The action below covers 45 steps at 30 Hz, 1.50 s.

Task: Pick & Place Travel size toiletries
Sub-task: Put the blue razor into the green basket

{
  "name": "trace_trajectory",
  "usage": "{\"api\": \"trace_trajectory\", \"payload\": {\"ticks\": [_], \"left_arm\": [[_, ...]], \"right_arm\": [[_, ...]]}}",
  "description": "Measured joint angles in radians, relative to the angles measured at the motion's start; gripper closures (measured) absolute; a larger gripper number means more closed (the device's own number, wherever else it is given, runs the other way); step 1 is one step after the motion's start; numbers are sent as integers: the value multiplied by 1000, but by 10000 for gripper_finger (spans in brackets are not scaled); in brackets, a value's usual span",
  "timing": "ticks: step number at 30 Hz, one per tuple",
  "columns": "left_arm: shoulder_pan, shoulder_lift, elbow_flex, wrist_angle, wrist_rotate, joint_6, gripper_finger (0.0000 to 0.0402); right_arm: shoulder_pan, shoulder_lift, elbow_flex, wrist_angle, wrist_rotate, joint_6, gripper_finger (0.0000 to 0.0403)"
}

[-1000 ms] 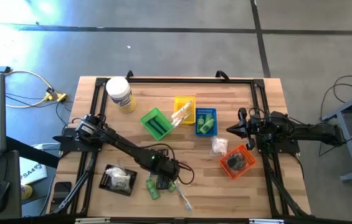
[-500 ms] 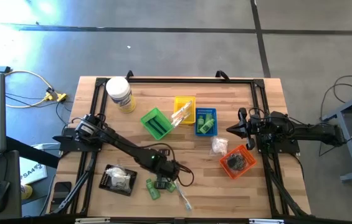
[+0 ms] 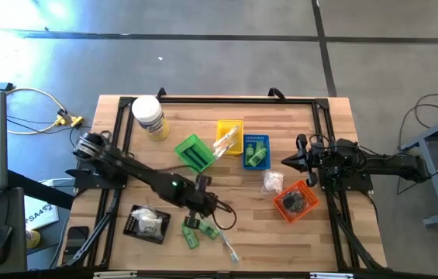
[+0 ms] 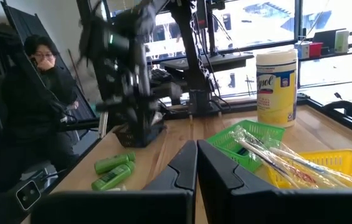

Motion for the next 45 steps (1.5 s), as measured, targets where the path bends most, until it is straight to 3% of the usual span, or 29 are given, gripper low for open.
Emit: {"api": "trace_trajectory", "payload": {"ticks": [7,11,15,23,29,36,45], "left_arm": [[0,-242,0,-97,15,150,394],[0,-421,-84,-106,51,230,394],[0,-643,-257,-53,53,249,394],[0,-1154,-694,257,53,239,394],[0,-1397,-855,314,41,207,394],[0,-1507,-931,340,-39,116,394],[0,-1419,-908,368,-189,145,394]], "right_arm": [[0,0,0,-4,0,0,398],[0,0,0,-3,0,0,398],[0,0,0,-3,0,0,398],[0,0,0,-2,4,-7,398],[0,0,0,2,55,-8,398],[0,0,0,2,56,-9,398],[0,0,0,2,56,-9,398]]}}
